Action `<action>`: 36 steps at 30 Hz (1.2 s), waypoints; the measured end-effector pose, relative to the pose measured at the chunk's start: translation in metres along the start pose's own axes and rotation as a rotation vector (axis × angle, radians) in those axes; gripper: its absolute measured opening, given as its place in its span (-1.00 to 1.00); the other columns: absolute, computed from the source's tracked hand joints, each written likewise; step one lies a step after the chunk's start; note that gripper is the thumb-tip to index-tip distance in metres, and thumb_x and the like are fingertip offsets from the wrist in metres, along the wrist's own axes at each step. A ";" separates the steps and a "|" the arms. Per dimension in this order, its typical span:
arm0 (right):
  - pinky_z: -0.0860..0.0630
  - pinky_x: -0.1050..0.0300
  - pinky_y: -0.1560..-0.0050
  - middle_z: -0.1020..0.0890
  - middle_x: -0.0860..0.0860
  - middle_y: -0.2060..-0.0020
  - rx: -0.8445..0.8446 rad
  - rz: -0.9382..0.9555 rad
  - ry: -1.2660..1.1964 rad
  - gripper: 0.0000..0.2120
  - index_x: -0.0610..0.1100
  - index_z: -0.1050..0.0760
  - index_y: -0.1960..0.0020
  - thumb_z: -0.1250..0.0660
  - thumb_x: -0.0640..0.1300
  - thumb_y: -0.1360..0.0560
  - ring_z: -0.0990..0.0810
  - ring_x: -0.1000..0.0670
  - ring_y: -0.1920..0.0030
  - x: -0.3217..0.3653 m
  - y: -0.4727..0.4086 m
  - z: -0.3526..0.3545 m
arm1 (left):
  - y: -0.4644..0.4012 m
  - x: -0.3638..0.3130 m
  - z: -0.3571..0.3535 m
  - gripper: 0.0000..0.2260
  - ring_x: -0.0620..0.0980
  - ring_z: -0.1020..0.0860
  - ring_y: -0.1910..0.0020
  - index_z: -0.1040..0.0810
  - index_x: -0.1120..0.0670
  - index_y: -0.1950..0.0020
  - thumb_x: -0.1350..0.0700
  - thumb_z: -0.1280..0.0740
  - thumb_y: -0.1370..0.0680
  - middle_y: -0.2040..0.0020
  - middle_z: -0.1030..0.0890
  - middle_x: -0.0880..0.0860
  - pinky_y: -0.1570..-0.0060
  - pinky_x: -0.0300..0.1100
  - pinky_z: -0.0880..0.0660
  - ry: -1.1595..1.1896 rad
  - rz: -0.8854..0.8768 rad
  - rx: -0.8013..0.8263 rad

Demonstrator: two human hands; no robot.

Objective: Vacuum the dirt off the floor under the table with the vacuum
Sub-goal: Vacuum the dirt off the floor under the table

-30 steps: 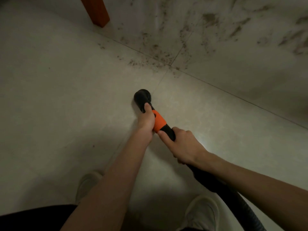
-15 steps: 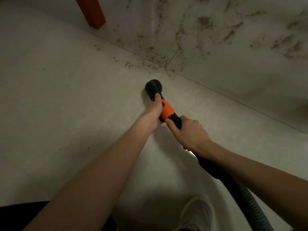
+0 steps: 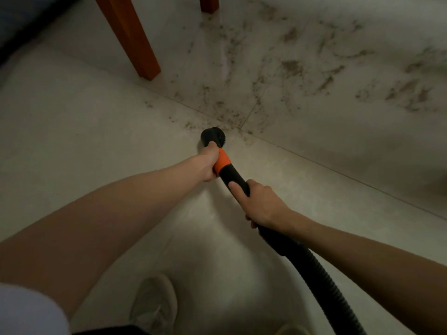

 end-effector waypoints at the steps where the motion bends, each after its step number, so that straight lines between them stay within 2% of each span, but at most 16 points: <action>1: -0.61 0.06 0.28 -0.59 -0.07 0.27 -0.013 0.001 0.035 -0.54 -0.11 -0.36 -0.07 -0.01 0.28 -0.57 -0.59 -0.02 0.41 -0.001 -0.002 0.005 | 0.001 -0.003 -0.001 -0.56 0.13 -0.47 -0.24 -0.28 0.14 -0.39 -0.10 -0.04 -0.63 -0.31 -0.44 0.18 -0.09 -0.08 -0.48 -0.022 0.001 -0.017; 3: -0.60 0.07 0.30 -0.58 -0.06 0.28 0.003 0.005 0.086 -0.56 -0.10 -0.37 -0.05 -0.02 0.27 -0.57 -0.58 -0.02 0.41 -0.004 -0.005 0.019 | -0.002 -0.006 -0.005 -0.55 0.14 -0.49 -0.20 -0.24 0.09 -0.41 -0.14 -0.04 -0.62 -0.30 -0.44 0.18 -0.15 -0.02 -0.49 -0.053 0.011 -0.026; 5: -0.57 0.13 0.36 -0.57 -0.05 0.30 0.035 0.004 0.083 -0.59 -0.09 -0.38 -0.03 -0.04 0.26 -0.58 -0.55 0.01 0.44 -0.008 -0.008 0.032 | -0.001 -0.007 -0.010 -0.55 0.12 -0.50 -0.13 -0.21 0.10 -0.43 -0.13 -0.04 -0.63 -0.24 -0.46 0.19 -0.06 -0.04 -0.50 -0.039 0.034 0.019; 7: -0.55 0.16 0.38 -0.57 -0.05 0.32 0.058 0.006 0.079 -0.59 -0.08 -0.38 -0.03 -0.05 0.26 -0.57 -0.54 0.02 0.45 -0.009 -0.015 0.038 | 0.000 -0.008 -0.011 -0.56 0.07 -0.51 0.03 -0.24 0.14 -0.40 -0.11 -0.05 -0.63 -0.08 -0.49 0.18 0.06 -0.11 -0.48 -0.004 0.049 0.060; 9: -0.55 0.16 0.37 -0.56 -0.05 0.32 0.070 0.023 0.092 -0.59 -0.07 -0.38 -0.05 -0.05 0.27 -0.57 -0.54 0.03 0.45 -0.006 -0.021 0.038 | -0.004 -0.007 -0.009 -0.55 0.05 -0.49 0.15 -0.26 0.17 -0.38 -0.11 -0.06 -0.63 0.07 -0.48 0.15 0.09 -0.11 -0.48 0.039 0.046 0.066; 13: -0.59 0.08 0.28 -0.55 -0.03 0.30 0.101 0.059 0.151 -0.56 -0.06 -0.37 -0.09 -0.03 0.29 -0.56 -0.54 0.03 0.43 -0.005 -0.024 0.035 | -0.006 -0.002 -0.006 -0.54 0.11 -0.50 0.07 -0.26 0.20 -0.40 -0.10 -0.07 -0.63 0.02 -0.49 0.18 -0.02 -0.02 -0.46 0.127 0.036 0.044; 16: -0.54 0.15 0.35 -0.54 -0.01 0.32 0.121 0.072 0.177 -0.58 -0.05 -0.37 -0.07 -0.03 0.29 -0.56 -0.53 0.04 0.45 -0.004 -0.027 0.036 | -0.003 -0.002 0.000 -0.56 0.12 -0.53 -0.03 -0.27 0.20 -0.39 -0.06 -0.08 -0.64 -0.02 -0.51 0.20 -0.01 -0.03 -0.47 0.111 0.051 0.033; 19: -0.50 0.19 0.40 -0.54 -0.02 0.33 0.104 0.080 0.166 -0.57 -0.07 -0.38 -0.08 -0.04 0.28 -0.56 -0.53 0.05 0.46 0.006 -0.034 0.038 | -0.008 -0.013 0.010 -0.60 0.10 -0.52 0.05 -0.27 0.21 -0.37 -0.04 -0.07 -0.65 0.10 -0.49 0.17 -0.01 -0.06 -0.46 0.099 0.044 0.044; 21: -0.53 0.17 0.38 -0.55 -0.02 0.33 0.094 0.090 0.184 -0.56 -0.06 -0.39 -0.08 -0.04 0.29 -0.56 -0.54 0.04 0.46 0.014 -0.038 0.037 | -0.011 -0.018 0.016 -0.60 0.11 -0.52 0.04 -0.27 0.20 -0.37 -0.03 -0.07 -0.65 0.15 -0.47 0.17 0.04 -0.07 -0.47 0.096 0.050 0.054; 23: -0.55 0.13 0.34 -0.56 -0.03 0.32 0.099 0.090 0.201 -0.57 -0.05 -0.38 -0.07 -0.04 0.30 -0.55 -0.55 0.03 0.45 0.019 -0.040 0.036 | -0.013 -0.018 0.022 -0.60 0.07 -0.50 0.16 -0.27 0.20 -0.37 -0.04 -0.06 -0.65 0.16 -0.46 0.16 0.20 -0.10 -0.47 0.089 0.057 0.063; 25: -0.55 0.14 0.34 -0.55 -0.02 0.32 0.097 0.087 0.210 -0.58 -0.03 -0.38 -0.06 -0.04 0.30 -0.55 -0.55 0.04 0.46 0.022 -0.041 0.034 | -0.014 -0.019 0.025 -0.61 0.04 -0.47 0.22 -0.28 0.20 -0.35 -0.04 -0.06 -0.65 0.17 -0.46 0.15 0.26 -0.12 -0.45 0.089 0.056 0.080; 28: -0.56 0.12 0.31 -0.55 0.00 0.32 0.085 0.075 0.236 -0.59 -0.02 -0.38 -0.06 -0.04 0.30 -0.55 -0.55 0.04 0.45 0.026 -0.044 0.034 | -0.024 -0.020 0.029 -0.60 0.06 -0.49 0.17 -0.28 0.20 -0.35 -0.06 -0.06 -0.64 0.13 -0.48 0.16 0.10 -0.09 -0.46 0.116 0.044 0.105; 32: -0.54 0.15 0.29 -0.54 0.01 0.30 0.079 0.068 0.317 -0.58 -0.04 -0.39 -0.09 -0.04 0.29 -0.56 -0.55 0.04 0.42 0.037 -0.054 0.034 | -0.042 -0.022 0.037 -0.57 0.16 -0.49 -0.16 -0.24 0.18 -0.40 -0.06 -0.08 -0.64 -0.19 -0.48 0.23 -0.14 0.01 -0.45 0.178 0.037 0.110; 34: -0.53 0.14 0.29 -0.54 0.01 0.29 0.084 0.061 0.326 -0.59 -0.02 -0.38 -0.07 -0.04 0.30 -0.55 -0.54 0.04 0.42 0.043 -0.060 0.030 | -0.052 -0.023 0.043 -0.58 0.16 -0.49 -0.15 -0.25 0.18 -0.38 -0.07 -0.08 -0.64 -0.13 -0.49 0.21 -0.17 0.05 -0.46 0.186 0.036 0.099; 36: -0.54 0.10 0.23 -0.55 -0.01 0.27 0.090 0.050 0.325 -0.57 -0.03 -0.39 -0.08 -0.04 0.30 -0.55 -0.53 0.04 0.39 0.050 -0.067 0.025 | -0.062 -0.026 0.049 -0.64 0.14 -0.50 -0.05 -0.30 0.17 -0.27 -0.07 -0.08 -0.63 0.04 -0.50 0.17 -0.12 0.05 -0.48 0.173 0.029 0.084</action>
Point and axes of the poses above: each hand's wrist, its own y-axis away from the middle knuckle, its own z-axis out of the back of the hand, x = y × z, the point moved 5 cm from there along -y, towards the middle knuckle
